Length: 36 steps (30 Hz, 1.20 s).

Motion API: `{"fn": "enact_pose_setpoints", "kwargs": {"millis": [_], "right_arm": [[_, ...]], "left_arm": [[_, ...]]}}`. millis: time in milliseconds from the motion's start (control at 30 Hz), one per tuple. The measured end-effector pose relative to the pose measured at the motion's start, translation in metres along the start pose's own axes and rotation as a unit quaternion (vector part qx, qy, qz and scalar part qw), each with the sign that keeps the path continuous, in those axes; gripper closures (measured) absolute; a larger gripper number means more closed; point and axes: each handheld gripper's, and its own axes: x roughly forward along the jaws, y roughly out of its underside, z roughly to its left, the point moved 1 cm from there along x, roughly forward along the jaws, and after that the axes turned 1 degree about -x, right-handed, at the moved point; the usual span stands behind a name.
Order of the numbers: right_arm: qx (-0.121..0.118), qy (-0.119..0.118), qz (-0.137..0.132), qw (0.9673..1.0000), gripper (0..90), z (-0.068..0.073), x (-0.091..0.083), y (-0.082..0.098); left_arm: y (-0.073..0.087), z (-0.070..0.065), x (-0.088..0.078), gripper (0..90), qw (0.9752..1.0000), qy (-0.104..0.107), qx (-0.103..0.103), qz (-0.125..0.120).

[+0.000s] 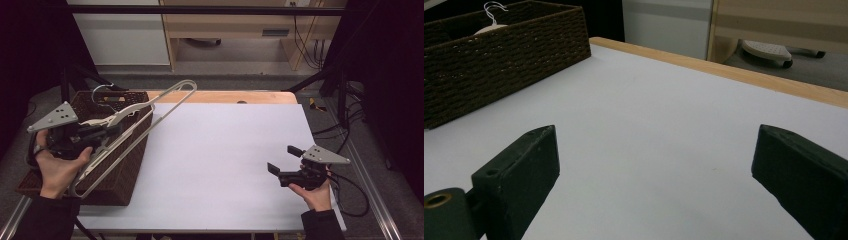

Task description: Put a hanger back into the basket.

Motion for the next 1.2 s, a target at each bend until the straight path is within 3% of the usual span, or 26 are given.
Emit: {"fn": "enact_pose_setpoints", "kwargs": {"millis": [267,433,667,967,1200], "right_arm": [[0.000,0.001,-0.001,1.0000,5.1,-0.001,0.001,0.000],[0.002,0.005,-0.005,1.0000,4.0,-0.002,0.000,0.000],[0.003,0.004,0.000,1.0000,3.8,-0.003,0.001,0.001],[0.004,0.004,0.004,1.0000,3.7,-0.003,0.002,0.002],[0.005,0.006,0.004,1.0000,3.7,-0.003,0.003,0.003]], "left_arm": [[0.000,0.041,-0.008,85.7,0.9996,-0.019,0.015,0.015],[0.006,0.069,-0.012,85.7,0.9983,-0.046,0.009,0.036],[0.022,0.101,-0.015,85.7,0.9967,-0.056,-0.015,0.057],[0.045,0.127,-0.021,85.7,0.9937,-0.074,-0.040,0.074],[0.053,0.135,-0.019,85.6,0.9917,-0.086,-0.047,0.084]]}}
